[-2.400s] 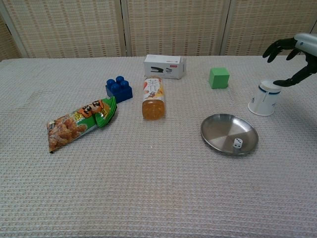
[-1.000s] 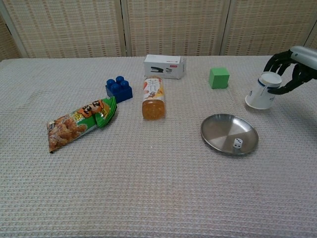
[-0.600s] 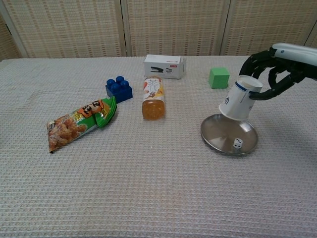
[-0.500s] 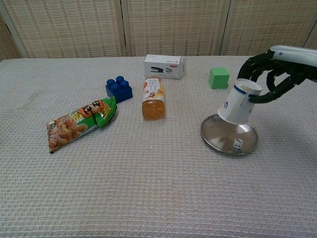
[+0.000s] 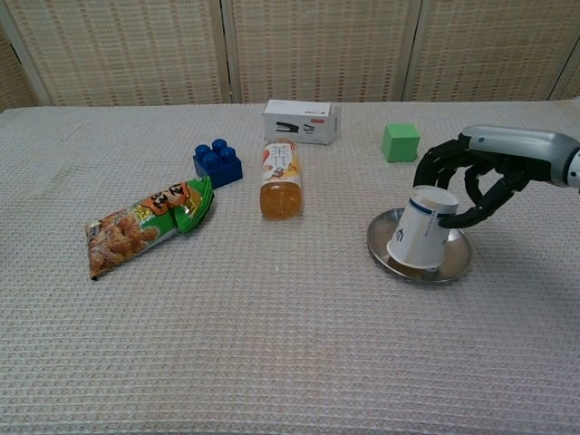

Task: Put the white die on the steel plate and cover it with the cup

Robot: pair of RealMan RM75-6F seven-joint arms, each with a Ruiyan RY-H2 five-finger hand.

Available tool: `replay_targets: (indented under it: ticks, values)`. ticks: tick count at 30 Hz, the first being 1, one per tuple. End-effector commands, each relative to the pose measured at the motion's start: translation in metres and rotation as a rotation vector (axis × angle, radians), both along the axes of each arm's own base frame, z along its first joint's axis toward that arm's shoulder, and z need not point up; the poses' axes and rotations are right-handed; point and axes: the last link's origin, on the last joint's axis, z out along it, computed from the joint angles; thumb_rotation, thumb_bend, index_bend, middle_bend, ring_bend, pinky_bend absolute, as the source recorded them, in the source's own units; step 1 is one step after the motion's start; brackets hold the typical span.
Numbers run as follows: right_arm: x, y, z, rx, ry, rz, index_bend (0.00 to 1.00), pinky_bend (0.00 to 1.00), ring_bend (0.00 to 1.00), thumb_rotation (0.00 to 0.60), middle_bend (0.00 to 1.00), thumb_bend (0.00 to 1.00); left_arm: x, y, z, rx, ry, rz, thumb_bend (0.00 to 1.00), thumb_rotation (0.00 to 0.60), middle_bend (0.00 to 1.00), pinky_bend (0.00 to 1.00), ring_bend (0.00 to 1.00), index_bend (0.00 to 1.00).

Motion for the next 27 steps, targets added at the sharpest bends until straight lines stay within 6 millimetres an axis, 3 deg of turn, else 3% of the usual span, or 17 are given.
replay_targets:
  ticks: [1,17,27]
  values:
    - [0.000,0.000,-0.001,-0.002,0.004,0.002,0.47,0.61,0.36,0.600,0.45,0.11,0.000,0.000,0.000,0.000,-0.001,0.000,0.45,0.600,0.13,0.41,0.22,0.08]
    - [-0.005,-0.006,-0.010,-0.038,0.081,0.026,0.48,0.61,0.36,0.600,0.45,0.11,0.000,0.000,0.000,0.001,-0.001,0.001,0.45,0.600,0.13,0.41,0.22,0.08]
    - [-0.009,-0.021,-0.012,-0.178,0.127,0.061,0.48,0.61,0.36,0.600,0.46,0.11,0.000,-0.001,0.001,0.004,-0.001,-0.001,0.45,0.600,0.13,0.41,0.22,0.08]
